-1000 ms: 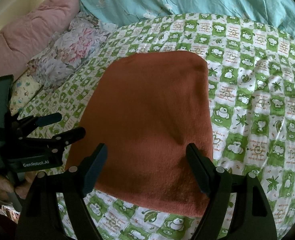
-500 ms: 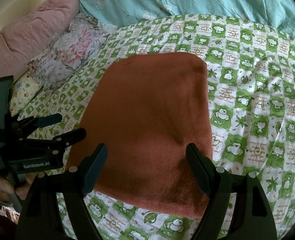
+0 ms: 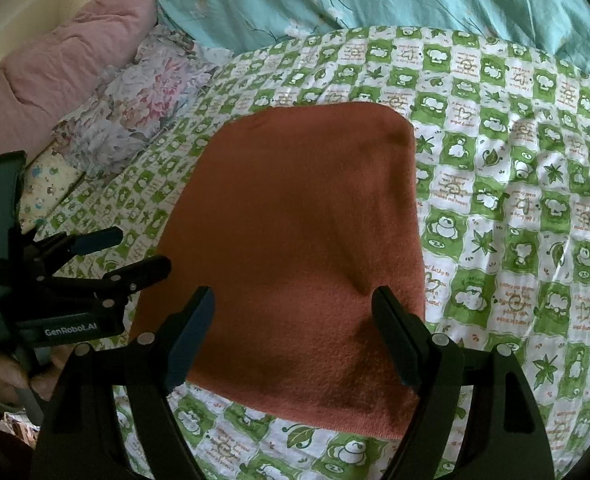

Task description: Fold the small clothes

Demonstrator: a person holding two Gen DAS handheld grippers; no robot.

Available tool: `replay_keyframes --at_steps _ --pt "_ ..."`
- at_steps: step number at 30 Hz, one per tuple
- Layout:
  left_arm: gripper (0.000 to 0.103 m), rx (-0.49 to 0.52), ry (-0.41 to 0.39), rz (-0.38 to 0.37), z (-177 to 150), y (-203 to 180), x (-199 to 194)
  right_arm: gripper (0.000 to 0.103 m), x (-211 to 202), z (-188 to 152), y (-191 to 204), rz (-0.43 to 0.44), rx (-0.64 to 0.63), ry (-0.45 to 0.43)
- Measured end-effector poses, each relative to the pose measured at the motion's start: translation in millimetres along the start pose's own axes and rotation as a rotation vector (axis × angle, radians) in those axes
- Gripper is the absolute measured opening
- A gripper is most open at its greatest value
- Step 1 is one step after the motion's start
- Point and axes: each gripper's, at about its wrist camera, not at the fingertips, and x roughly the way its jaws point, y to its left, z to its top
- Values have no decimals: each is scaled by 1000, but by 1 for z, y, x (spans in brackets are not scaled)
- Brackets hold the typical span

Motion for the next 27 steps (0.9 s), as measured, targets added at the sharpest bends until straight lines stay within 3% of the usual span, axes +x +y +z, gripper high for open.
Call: replay_keyframes --at_steps 27 --pt "88 -6 -11 -6 8 5 0 81 -1 2 -4 -7 16 -17"
